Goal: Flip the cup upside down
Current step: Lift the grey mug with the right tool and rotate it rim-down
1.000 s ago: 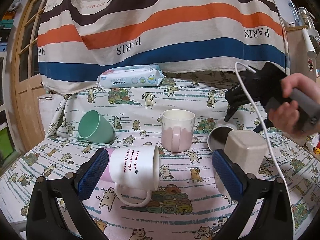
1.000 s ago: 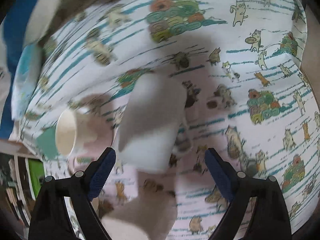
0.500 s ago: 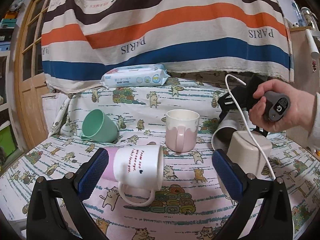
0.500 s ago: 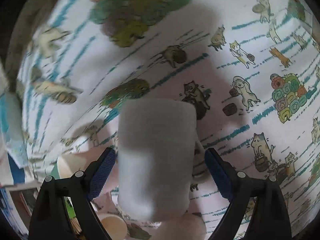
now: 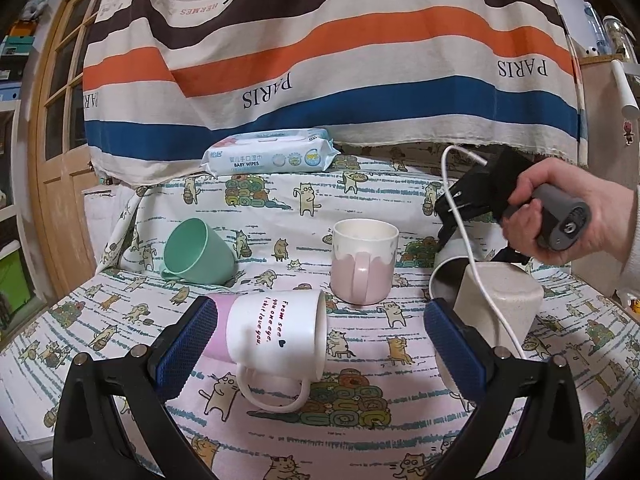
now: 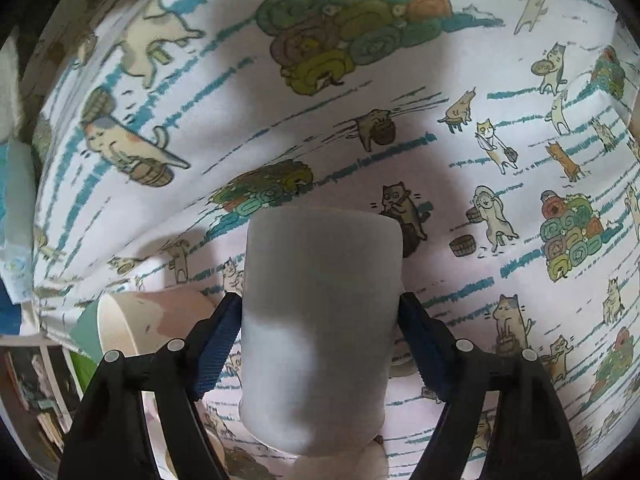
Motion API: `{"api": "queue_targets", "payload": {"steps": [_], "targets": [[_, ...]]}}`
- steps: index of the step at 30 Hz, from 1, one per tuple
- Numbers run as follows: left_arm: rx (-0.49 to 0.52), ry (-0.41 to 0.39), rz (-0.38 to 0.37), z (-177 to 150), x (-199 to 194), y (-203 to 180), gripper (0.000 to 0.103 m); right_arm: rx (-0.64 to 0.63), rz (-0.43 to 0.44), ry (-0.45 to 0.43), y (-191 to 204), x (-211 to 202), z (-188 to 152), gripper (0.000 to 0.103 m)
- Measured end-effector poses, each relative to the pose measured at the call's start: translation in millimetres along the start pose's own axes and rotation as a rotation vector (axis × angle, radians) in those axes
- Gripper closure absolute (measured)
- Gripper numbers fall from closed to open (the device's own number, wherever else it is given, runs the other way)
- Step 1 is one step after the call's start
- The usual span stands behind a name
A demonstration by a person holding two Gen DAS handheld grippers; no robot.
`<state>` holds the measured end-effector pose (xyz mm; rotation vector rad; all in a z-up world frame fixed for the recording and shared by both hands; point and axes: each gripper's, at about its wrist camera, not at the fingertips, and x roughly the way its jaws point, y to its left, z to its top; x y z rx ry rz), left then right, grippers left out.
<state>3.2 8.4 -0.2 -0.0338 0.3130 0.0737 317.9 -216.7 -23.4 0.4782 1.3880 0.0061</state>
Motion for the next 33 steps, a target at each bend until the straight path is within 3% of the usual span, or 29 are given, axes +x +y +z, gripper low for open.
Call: {"api": "queue_targets", "payload": {"steps": [5,10,14,21,29,33], "targets": [[0.004,0.001,-0.005,0,0,0,0.000,-0.056,-0.042,-0.079,-19,-46,2,0.023],[0.003,0.001,-0.004,-1,-1,0,0.000,-0.086,-0.067,-0.098,-47,-85,-13,0.024],[0.001,0.004,-0.002,-1,-1,0,0.000,-0.113,-0.040,-0.078,-63,-104,-42,0.024],[-0.005,0.006,0.004,0,0,2,0.000,-0.183,-0.037,-0.119,-71,-122,-94,0.024],[-0.006,0.006,0.004,0,0,2,0.000,-0.358,-0.043,-0.250,-68,-162,-169,0.024],[-0.005,0.006,0.004,0,0,2,0.000,-0.447,-0.070,-0.355,-65,-175,-205,0.024]]}}
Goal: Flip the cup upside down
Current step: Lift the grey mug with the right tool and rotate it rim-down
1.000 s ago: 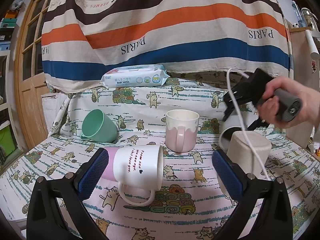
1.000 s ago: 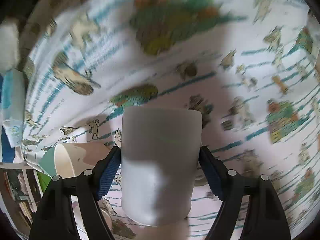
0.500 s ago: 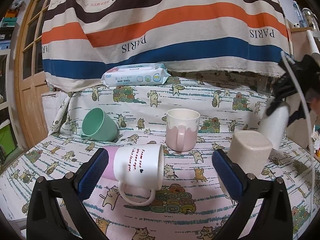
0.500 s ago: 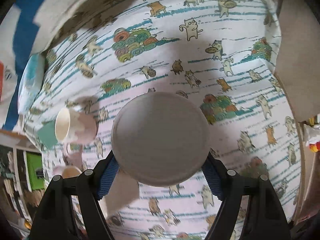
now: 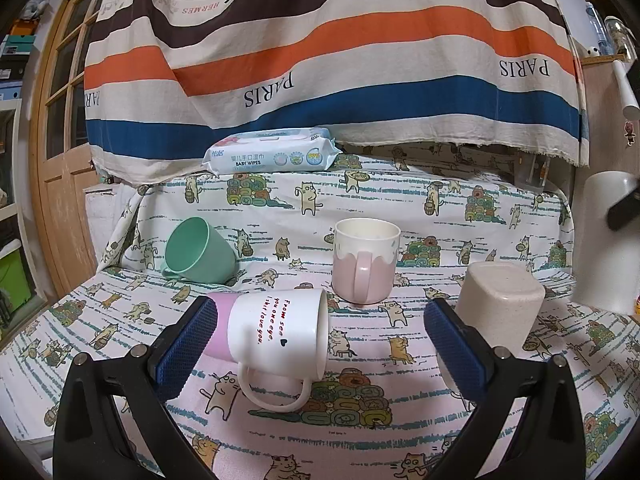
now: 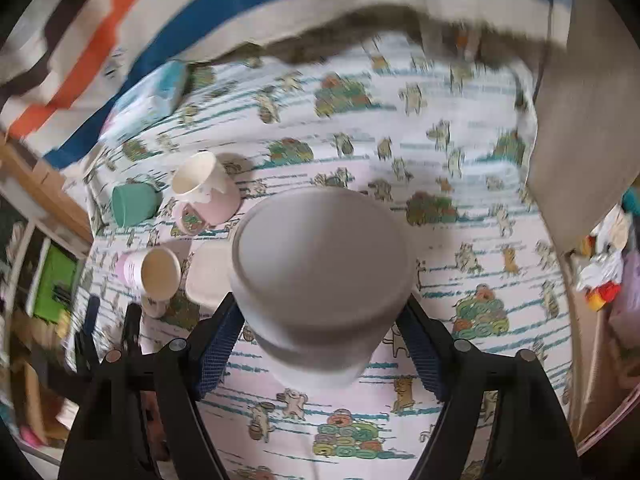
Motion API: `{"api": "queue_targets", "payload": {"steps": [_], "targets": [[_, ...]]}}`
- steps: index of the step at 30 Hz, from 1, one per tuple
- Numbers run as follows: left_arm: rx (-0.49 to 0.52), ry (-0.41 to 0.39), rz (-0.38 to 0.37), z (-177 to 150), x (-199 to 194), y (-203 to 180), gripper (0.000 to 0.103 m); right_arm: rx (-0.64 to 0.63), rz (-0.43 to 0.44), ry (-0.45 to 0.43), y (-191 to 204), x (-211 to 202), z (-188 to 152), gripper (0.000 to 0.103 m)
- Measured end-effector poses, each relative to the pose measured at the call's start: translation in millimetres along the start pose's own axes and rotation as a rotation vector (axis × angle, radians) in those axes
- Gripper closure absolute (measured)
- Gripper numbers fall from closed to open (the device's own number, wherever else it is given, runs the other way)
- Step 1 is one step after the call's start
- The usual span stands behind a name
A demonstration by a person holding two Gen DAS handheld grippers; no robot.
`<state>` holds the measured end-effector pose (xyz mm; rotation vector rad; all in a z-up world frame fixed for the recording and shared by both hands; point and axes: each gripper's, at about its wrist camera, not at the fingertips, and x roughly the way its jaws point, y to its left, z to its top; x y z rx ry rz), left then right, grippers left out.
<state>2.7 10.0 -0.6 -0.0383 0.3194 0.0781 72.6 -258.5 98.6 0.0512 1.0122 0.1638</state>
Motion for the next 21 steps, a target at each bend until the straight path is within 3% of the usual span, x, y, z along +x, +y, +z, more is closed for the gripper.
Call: {"api": "queue_targets", "payload": {"steps": [5,8,11,12,13,14,16,18,19,21], "targets": [[0.001,-0.001,0.000,0,0,0,0.000,-0.062,-0.030,-0.095,17,-9,-24,0.025],[0.003,-0.001,0.001,1,0,0,0.000,-0.064,0.000,-0.088,23,-1,-37,0.026],[0.002,-0.002,0.001,2,0,0,0.000,-0.098,-0.023,-0.114,32,9,-49,0.029],[0.002,-0.001,0.001,2,0,0,0.000,-0.110,-0.028,-0.135,34,10,-52,0.040],[0.003,0.000,0.001,2,1,0,0.000,-0.136,-0.043,-0.170,39,9,-55,0.065],[0.003,-0.001,0.001,2,0,0,0.000,-0.157,-0.066,-0.194,42,10,-57,0.069],[0.003,-0.001,0.001,2,1,0,0.000,-0.170,-0.082,-0.182,46,20,-60,0.068],[0.001,-0.001,0.001,2,0,0,0.000,-0.158,-0.067,-0.096,45,44,-61,0.068],[0.001,-0.002,0.001,2,0,0,0.000,-0.143,-0.052,-0.062,43,54,-63,0.065],[0.002,-0.002,0.001,1,0,0,0.000,-0.135,-0.083,-0.095,41,57,-66,0.051]]}}
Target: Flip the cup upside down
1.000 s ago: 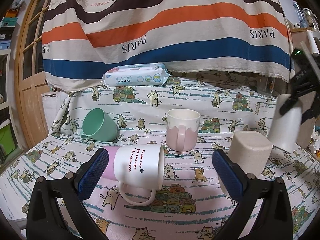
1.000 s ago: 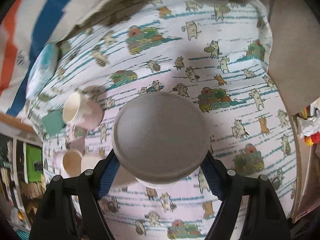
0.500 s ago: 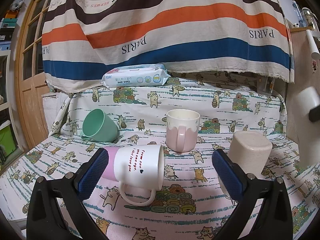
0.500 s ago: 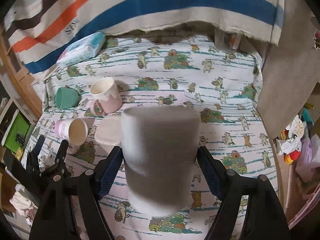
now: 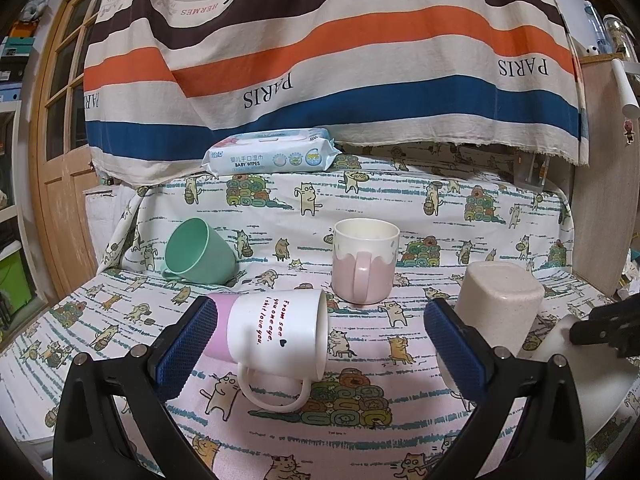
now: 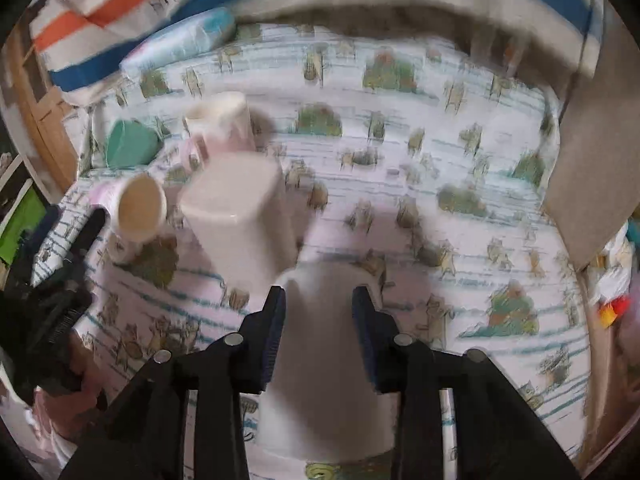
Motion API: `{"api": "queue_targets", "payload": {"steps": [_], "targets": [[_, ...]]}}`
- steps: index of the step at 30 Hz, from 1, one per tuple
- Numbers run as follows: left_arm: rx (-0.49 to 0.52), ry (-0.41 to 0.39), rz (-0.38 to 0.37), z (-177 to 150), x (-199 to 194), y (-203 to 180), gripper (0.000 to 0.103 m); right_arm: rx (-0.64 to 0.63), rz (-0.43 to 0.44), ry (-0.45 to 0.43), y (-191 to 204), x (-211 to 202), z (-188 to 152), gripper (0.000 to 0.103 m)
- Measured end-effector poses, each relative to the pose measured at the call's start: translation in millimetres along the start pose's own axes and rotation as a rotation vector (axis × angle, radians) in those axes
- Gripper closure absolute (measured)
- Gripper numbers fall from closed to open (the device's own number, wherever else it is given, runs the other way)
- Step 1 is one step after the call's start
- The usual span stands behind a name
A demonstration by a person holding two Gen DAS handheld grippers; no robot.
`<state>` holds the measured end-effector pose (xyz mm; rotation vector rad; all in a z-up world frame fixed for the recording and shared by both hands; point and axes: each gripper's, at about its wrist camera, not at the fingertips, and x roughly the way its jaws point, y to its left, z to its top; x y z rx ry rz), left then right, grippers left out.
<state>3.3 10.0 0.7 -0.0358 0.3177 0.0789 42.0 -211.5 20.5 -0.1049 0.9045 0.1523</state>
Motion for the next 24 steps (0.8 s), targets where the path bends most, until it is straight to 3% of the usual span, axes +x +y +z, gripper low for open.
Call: {"api": "queue_targets", "payload": {"steps": [1,3,7,10,13,17,21,24], "targets": [[0.001,0.000,0.000,0,0,0,0.000,0.009,0.014,-0.007,-3,0,-2,0.042],[0.001,0.000,0.000,0,0,0,0.000,0.027,0.041,-0.012,-6,-1,-3,0.033],[0.001,0.001,-0.001,0,0,0,0.000,-0.007,0.031,-0.003,-7,-3,0,0.032],[0.000,0.000,0.000,0,0,0,0.000,-0.048,0.056,0.060,-3,7,4,0.017],[0.000,0.000,0.000,0,0,0,0.000,-0.056,0.065,0.173,-2,30,11,0.017],[0.000,0.000,0.000,0,0,0,0.000,-0.082,-0.014,0.231,0,52,23,0.017],[0.001,-0.001,0.000,0,0,0,0.000,-0.104,0.012,0.335,2,69,24,0.017],[0.003,-0.003,-0.011,0,-1,-1,0.000,-0.104,0.016,0.272,1,55,24,0.017]]}}
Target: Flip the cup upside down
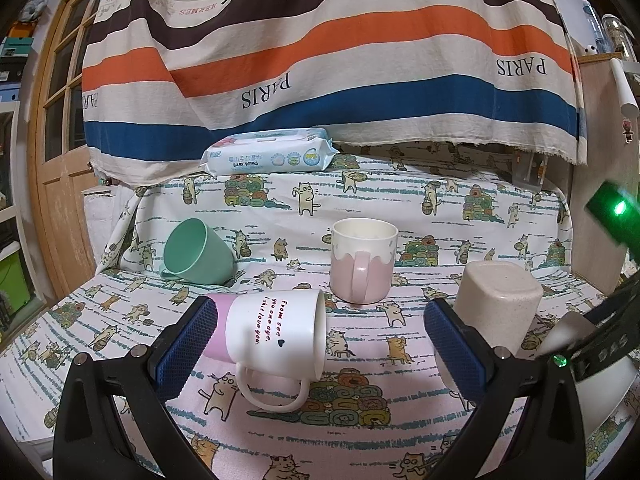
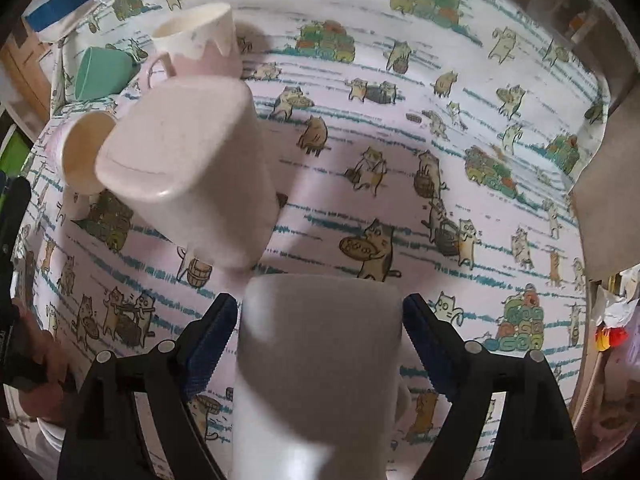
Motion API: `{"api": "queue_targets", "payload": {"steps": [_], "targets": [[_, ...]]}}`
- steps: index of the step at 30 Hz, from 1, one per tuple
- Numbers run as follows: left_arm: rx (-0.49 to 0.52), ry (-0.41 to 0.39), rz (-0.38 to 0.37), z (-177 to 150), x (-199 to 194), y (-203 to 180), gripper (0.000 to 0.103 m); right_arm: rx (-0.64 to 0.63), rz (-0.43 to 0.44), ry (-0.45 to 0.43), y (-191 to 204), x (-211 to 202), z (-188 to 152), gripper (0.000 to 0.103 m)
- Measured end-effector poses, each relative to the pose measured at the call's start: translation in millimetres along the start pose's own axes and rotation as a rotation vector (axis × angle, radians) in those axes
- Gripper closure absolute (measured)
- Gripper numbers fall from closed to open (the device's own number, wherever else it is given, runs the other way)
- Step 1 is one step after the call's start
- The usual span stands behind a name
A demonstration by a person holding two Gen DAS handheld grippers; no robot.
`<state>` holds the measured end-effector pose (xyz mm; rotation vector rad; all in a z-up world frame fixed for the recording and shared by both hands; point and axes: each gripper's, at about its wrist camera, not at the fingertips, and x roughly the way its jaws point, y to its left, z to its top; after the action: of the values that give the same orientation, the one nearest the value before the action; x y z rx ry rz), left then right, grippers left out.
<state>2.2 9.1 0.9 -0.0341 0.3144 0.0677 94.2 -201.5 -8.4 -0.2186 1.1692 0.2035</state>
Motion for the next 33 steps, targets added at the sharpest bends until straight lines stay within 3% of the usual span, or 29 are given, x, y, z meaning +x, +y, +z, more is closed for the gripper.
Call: {"api": "queue_targets", "payload": {"steps": [3,8,12,16,20,25,31,33], "targets": [[0.026,0.003,-0.037,-1,-1,-6,0.000,0.015,0.022,-0.159,-6,-30,-10,0.017],[0.198,0.028,-0.046,-6,-18,-53,0.000,0.032,0.038,-0.474,-26,-75,-49,0.017],[0.083,0.207,-0.240,6,-13,-74,0.000,0.099,0.015,-0.609,-54,-95,-71,0.017],[-0.087,0.399,-0.382,20,5,-90,0.001,0.154,-0.015,-0.616,-82,-98,-78,0.017],[-0.195,0.497,-0.443,28,11,-113,0.001,0.198,-0.046,-0.636,-100,-95,-89,0.017],[-0.274,0.638,-0.445,22,32,-140,0.002,0.224,-0.054,-0.657,-112,-84,-99,0.016],[-0.305,0.749,-0.413,3,59,-161,0.016,0.200,-0.074,-0.654,-111,-73,-104,0.016],[-0.325,0.784,-0.418,-4,67,-163,0.017,0.190,-0.084,-0.655,-110,-72,-104,0.016]]}}
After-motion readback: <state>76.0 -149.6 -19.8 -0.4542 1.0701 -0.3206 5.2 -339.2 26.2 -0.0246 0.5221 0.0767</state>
